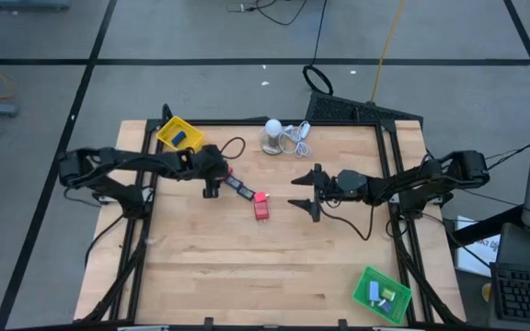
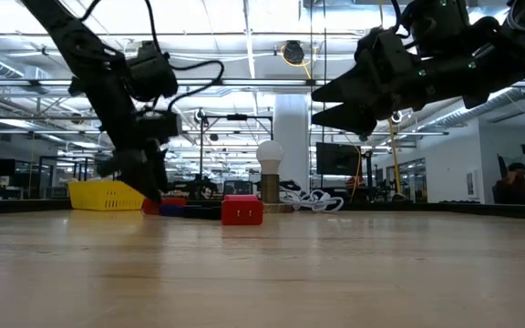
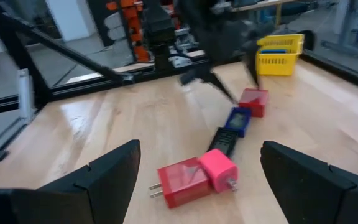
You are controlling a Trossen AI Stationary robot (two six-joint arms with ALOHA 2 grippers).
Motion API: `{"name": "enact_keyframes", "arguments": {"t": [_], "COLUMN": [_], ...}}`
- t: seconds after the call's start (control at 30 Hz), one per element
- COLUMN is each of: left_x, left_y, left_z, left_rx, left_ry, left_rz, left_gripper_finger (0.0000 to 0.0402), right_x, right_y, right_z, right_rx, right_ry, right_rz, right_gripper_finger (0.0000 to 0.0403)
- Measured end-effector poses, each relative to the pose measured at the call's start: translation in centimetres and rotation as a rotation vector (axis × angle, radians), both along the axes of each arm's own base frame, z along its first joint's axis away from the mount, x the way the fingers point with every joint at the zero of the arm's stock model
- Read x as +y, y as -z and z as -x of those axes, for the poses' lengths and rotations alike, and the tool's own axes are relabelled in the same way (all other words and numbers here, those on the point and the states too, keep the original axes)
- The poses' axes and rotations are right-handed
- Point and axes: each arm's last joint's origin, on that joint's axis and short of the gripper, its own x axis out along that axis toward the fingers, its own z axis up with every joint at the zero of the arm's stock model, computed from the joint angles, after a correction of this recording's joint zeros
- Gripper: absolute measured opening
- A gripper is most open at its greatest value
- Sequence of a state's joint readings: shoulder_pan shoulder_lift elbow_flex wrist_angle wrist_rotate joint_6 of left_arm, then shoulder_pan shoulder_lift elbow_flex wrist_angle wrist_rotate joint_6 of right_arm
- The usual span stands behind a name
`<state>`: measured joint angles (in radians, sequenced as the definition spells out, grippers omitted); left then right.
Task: Pick & Place Office items
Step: Put the top red charger adapter into the green bin
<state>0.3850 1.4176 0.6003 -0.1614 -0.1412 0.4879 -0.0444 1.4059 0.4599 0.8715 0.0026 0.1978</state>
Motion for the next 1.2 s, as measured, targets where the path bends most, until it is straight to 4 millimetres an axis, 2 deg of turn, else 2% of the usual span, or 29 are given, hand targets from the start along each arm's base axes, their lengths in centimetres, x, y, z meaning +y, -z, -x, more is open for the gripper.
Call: {"name": "enact_keyframes", "arguments": {"t": [0.13, 0.33, 0.53, 0.67, 0.73, 0.83, 0.93, 1.07, 1.2], "left_x": [0.3, 0.7, 0.7, 1.7, 2.4, 3.1, 4.0, 4.8, 5.9], "left_y": [0.7, 0.5, 0.3, -1.2, -2.3, -3.5, -4.4, -4.3, -3.5], "left_z": [0.0, 0.0, -0.3, -0.8, -1.1, -1.6, -1.8, -1.7, -1.3], "left_rx": [0.055, 0.034, -0.055, -0.112, -0.110, -0.124, -0.173, -0.168, -0.131], "left_ry": [-0.066, -0.238, -0.330, -0.484, -0.504, -0.448, -0.320, -0.146, -0.165], "left_rz": [-0.068, -0.152, -0.101, -0.016, 0.017, 0.052, 0.179, 0.209, 0.194], "left_gripper_finger": [0.0234, 0.0235, 0.0259, 0.0290, 0.0303, 0.0317, 0.0320, 0.0313, 0.0306], "right_x": [0.0, 0.0, 0.1, 0.2, 0.2, 0.2, 0.2, 0.2, 0.2], "right_y": [0.0, 0.0, 0.0, 0.0, 0.0, 0.0, 0.0, 0.0, 0.0], "right_z": [0.0, 0.0, 0.0, 0.0, 0.0, 0.0, 0.0, 0.0, 0.0], "right_rx": [0.000, 0.001, 0.001, 0.000, 0.000, 0.000, 0.000, 0.000, 0.002], "right_ry": [-0.012, -0.011, -0.022, -0.059, -0.060, -0.059, -0.059, -0.059, -0.059], "right_rz": [-0.002, -0.002, -0.004, -0.009, -0.009, -0.009, -0.009, -0.009, -0.009], "right_gripper_finger": [0.0318, 0.0318, 0.0318, 0.0318, 0.0318, 0.0318, 0.0318, 0.0318, 0.0318]}}
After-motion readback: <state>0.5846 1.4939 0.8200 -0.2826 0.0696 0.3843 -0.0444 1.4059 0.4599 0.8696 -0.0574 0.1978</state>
